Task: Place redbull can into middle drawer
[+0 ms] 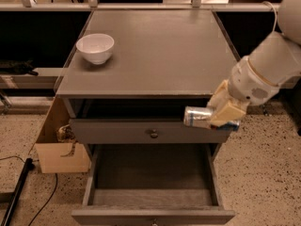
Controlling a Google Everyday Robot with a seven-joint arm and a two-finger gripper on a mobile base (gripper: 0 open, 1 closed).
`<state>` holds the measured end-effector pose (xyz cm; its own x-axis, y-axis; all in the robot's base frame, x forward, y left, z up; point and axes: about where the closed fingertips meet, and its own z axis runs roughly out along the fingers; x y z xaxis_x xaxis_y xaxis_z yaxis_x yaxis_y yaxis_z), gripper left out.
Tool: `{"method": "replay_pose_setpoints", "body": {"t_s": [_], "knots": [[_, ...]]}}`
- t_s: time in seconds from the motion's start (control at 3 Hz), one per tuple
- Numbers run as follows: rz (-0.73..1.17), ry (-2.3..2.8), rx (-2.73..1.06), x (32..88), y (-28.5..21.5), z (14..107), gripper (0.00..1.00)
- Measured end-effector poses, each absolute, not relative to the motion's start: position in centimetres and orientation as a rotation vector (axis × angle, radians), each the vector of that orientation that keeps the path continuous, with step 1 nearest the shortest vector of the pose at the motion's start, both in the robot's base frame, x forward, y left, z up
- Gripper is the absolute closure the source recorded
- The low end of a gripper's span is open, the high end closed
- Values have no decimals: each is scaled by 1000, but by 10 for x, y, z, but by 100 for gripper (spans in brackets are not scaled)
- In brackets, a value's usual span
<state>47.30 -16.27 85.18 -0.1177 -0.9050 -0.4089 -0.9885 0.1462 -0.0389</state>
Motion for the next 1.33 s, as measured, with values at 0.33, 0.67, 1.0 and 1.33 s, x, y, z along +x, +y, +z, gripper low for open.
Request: {"method": "replay_pose_setpoints", "body": {"t_s": [0.33,0.67,1.0,1.33], "knots": [[427,2126,-1737,436,-172,818,100],[490,2144,-1675,410,-173,790,100],[571,2137,-1606,396,-164,753,100],[613,2154,-1567,397,-150,711,100]]}}
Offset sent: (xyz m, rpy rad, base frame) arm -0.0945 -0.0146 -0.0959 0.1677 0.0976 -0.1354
